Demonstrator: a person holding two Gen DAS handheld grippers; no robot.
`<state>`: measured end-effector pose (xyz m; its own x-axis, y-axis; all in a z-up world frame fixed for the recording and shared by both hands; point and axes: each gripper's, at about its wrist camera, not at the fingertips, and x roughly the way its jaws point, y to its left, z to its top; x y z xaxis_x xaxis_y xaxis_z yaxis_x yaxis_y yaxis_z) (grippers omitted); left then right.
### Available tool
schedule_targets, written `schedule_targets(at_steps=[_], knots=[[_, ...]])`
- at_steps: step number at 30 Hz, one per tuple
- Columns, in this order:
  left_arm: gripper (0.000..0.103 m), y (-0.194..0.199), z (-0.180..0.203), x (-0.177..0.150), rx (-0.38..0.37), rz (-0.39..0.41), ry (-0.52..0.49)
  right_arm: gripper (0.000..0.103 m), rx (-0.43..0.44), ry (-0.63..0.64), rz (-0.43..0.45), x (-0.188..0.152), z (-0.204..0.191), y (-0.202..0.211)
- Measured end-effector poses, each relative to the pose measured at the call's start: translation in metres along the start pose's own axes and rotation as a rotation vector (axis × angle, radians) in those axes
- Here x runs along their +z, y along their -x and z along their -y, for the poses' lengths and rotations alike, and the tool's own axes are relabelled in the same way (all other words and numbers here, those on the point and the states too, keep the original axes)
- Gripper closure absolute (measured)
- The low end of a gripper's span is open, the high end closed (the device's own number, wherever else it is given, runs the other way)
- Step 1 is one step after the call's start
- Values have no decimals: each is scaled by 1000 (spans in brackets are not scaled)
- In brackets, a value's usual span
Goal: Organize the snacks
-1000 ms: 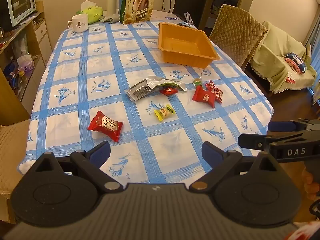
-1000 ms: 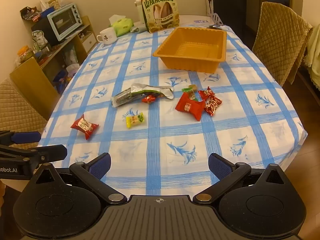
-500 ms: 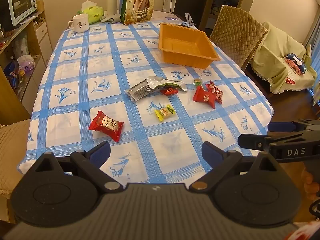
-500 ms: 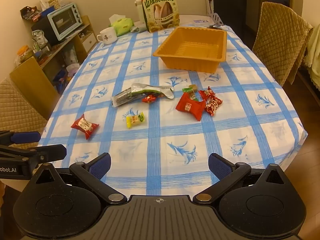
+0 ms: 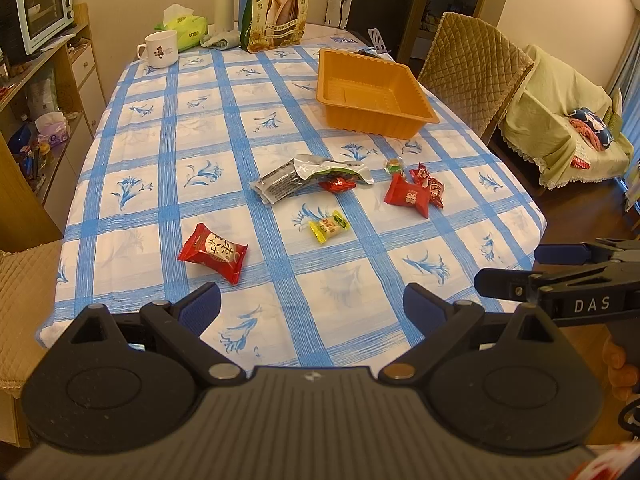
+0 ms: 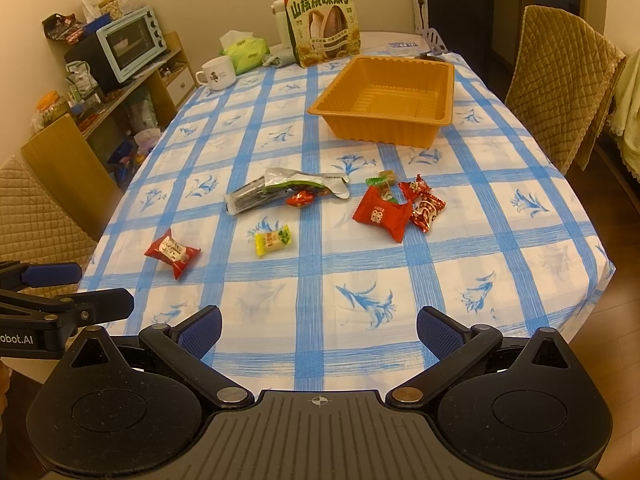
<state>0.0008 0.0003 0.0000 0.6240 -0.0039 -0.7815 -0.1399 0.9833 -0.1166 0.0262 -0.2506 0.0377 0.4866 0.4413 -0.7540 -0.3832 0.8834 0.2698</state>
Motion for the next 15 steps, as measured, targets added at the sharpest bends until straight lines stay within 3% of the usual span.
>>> schedule_targets(at_steps=[15], knots=[[6, 4, 1, 5, 0, 3, 1, 0, 2, 4, 3, 3, -3, 1]])
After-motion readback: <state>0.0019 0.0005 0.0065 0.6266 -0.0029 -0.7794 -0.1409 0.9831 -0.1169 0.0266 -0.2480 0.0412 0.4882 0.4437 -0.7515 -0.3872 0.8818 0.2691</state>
